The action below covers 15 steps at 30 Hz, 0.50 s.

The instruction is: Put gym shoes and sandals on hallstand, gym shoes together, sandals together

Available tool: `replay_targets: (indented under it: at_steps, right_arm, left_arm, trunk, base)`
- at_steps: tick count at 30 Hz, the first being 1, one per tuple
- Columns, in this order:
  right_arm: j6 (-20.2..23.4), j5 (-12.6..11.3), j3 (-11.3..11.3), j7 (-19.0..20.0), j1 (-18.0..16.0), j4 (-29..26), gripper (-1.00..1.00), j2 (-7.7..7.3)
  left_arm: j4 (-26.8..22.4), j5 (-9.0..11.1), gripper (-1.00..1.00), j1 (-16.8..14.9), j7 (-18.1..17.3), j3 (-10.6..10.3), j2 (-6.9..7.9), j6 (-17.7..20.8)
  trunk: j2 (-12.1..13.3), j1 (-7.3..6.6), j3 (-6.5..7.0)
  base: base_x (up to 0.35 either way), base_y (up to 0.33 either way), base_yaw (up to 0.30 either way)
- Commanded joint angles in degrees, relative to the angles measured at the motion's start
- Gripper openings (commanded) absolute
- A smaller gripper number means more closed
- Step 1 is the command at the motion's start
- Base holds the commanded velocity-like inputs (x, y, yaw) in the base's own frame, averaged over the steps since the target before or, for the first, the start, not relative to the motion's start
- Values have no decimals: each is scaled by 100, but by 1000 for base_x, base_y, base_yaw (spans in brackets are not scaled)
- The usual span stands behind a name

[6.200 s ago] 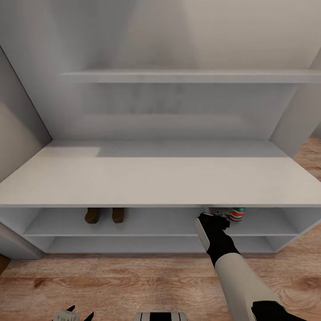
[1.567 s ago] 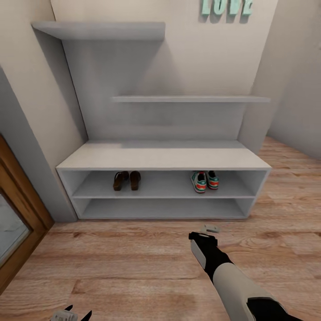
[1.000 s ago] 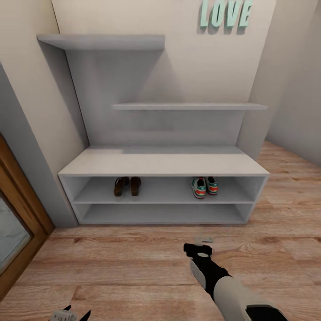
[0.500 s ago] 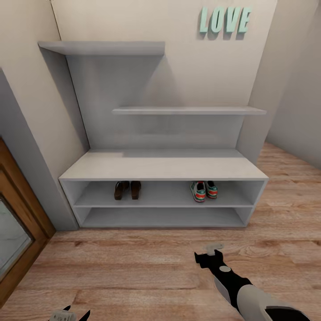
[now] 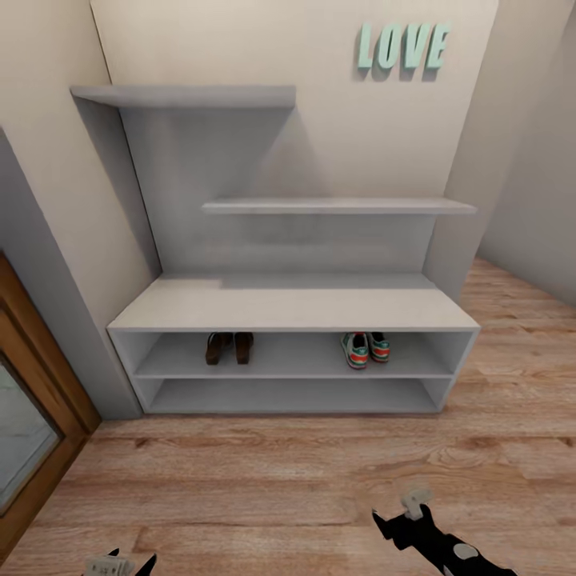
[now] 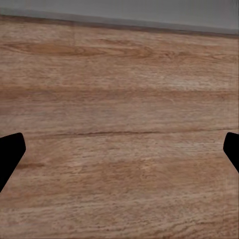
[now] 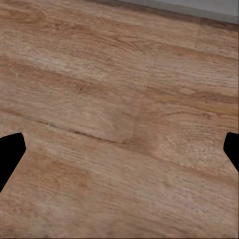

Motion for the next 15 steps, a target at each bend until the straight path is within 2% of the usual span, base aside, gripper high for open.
replay_targets:
  at_steps: [1,8,15]
  right_arm:
    - [-76,44,-27,25,63,4,100,-7]
    - [-436,44,-28,70,488,7,100,-25]
    - [-580,40,-28,80,784,52,100,-23]
  left_arm:
    - [3,-45,100,-6,-8,54,-5,-25]
    - [53,-45,100,-5,176,179,-10,-41]
    - [248,-39,100,-5,241,254,-8,-62]
  trunk:
    - [39,-24,14]
    - [320,-177,139]
    - [601,-331,265]
  base:
    - [0,0,0]
    - [0,0,0]
    - [0,0,0]
